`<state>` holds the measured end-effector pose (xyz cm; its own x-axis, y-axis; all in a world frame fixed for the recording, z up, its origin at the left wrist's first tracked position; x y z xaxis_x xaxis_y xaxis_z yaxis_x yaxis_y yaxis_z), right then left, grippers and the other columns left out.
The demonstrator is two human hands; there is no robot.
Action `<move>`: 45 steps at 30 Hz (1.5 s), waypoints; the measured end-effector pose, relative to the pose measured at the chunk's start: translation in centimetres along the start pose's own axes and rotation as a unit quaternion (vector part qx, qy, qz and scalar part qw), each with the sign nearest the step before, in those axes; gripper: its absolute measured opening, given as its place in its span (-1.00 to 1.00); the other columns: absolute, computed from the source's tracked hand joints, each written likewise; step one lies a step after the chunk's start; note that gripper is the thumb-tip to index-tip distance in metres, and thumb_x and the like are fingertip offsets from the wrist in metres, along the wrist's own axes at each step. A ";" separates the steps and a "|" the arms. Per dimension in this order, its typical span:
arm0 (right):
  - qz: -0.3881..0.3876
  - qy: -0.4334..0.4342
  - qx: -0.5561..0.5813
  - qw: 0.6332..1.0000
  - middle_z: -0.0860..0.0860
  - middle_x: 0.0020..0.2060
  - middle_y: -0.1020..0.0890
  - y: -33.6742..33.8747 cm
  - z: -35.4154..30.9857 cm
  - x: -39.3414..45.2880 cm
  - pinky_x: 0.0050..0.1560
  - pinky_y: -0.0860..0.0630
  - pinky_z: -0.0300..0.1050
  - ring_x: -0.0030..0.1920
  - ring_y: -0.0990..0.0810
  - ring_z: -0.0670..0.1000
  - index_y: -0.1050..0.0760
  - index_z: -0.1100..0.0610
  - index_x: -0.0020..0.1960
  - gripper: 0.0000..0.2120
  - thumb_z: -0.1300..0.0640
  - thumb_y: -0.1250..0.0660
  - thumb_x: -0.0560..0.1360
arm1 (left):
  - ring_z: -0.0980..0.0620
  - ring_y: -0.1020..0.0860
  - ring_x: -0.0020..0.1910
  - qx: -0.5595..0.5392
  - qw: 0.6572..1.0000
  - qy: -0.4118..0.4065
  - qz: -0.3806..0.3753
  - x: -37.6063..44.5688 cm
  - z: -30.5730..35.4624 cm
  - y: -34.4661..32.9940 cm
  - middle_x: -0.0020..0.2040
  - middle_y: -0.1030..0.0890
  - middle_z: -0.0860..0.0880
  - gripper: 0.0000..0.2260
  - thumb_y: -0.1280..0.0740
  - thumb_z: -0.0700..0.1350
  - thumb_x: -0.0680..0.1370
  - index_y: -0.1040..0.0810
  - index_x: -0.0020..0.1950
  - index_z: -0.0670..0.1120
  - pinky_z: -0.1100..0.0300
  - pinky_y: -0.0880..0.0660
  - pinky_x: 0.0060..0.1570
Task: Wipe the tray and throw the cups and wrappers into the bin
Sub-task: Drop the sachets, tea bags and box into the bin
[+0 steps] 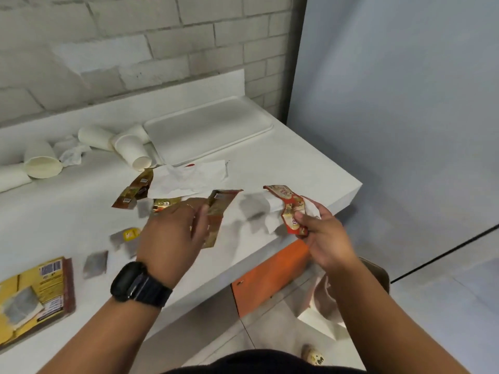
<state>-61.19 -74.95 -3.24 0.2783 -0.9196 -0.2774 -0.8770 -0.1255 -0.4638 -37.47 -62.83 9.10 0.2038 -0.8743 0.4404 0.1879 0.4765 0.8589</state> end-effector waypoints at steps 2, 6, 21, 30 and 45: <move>0.046 -0.009 0.008 0.999 0.17 0.04 -0.68 4.0 -1.0 -0.1 -0.01 -0.62 -0.02 -0.03 -0.68 0.11 -0.50 0.18 0.25 -0.25 0.17 -0.63 0.09 | 0.03 -0.56 -0.36 -0.071 0.997 0.012 -0.028 0.7 3.6 -2.3 -0.31 -0.61 0.05 -0.76 -0.14 0.01 0.62 -0.58 -0.04 -0.01 0.15 -0.46 -0.46; 0.127 -0.035 0.025 0.991 0.16 0.00 -0.68 12.7 -2.9 -0.8 -0.08 -0.63 -0.03 -0.10 -0.70 0.10 -0.51 0.15 0.17 -0.52 0.29 -0.49 0.27 | 0.13 -0.56 -0.29 -0.188 0.974 0.027 -0.119 1.0 11.3 -8.1 -0.28 -0.62 0.09 -0.80 -0.15 0.02 0.62 -0.55 -0.06 0.05 0.23 -0.45 -0.34; 0.269 -0.259 -0.250 0.893 0.17 -0.06 -0.62 37.7 6.0 -0.2 -0.11 -0.61 0.01 -0.02 -0.60 0.17 -0.53 0.18 0.01 -0.79 0.35 -0.35 0.40 | 0.02 -0.54 -0.21 -0.187 0.828 0.170 -0.501 -4.9 26.2 -38.9 -0.09 -0.62 -0.03 -0.82 -0.15 -0.03 0.64 -0.52 0.01 -0.02 0.20 -0.43 -0.32; 0.240 -0.317 -0.353 0.847 0.12 -0.02 -0.63 41.9 9.5 2.6 0.10 -0.58 0.12 0.03 -0.62 0.17 -0.50 0.13 0.16 -0.62 0.22 -0.34 0.33 | -0.13 -0.49 0.27 -0.265 0.662 0.356 -0.604 -11.4 23.9 -43.3 0.33 -0.49 -0.16 -0.61 -0.16 0.06 0.63 -0.36 0.39 -0.11 -0.03 -0.38 0.31; 0.023 -0.348 -0.506 0.788 0.16 0.27 -0.54 32.9 7.5 3.6 0.20 -0.39 -0.13 0.29 -0.50 0.14 -0.47 0.21 0.31 -0.67 0.10 -0.20 0.60 | -0.02 -0.43 0.34 -0.204 0.753 0.292 -0.553 -7.7 22.2 -37.0 0.37 -0.46 -0.03 -0.59 -0.20 0.08 0.60 -0.38 0.42 -0.03 0.09 -0.32 0.35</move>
<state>-86.07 -79.55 -25.82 0.0746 -0.5485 -0.8328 -0.6573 -0.6551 0.3725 -67.30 -75.79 -20.25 0.0707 -0.6255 -0.7770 0.8085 -0.4203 0.4119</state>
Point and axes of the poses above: each hand's wrist, its own x-axis towards the middle knuckle, its own y-axis out of the back of the hand, z = x × y, the point moved 7 cm from there along x, towards the middle knuckle
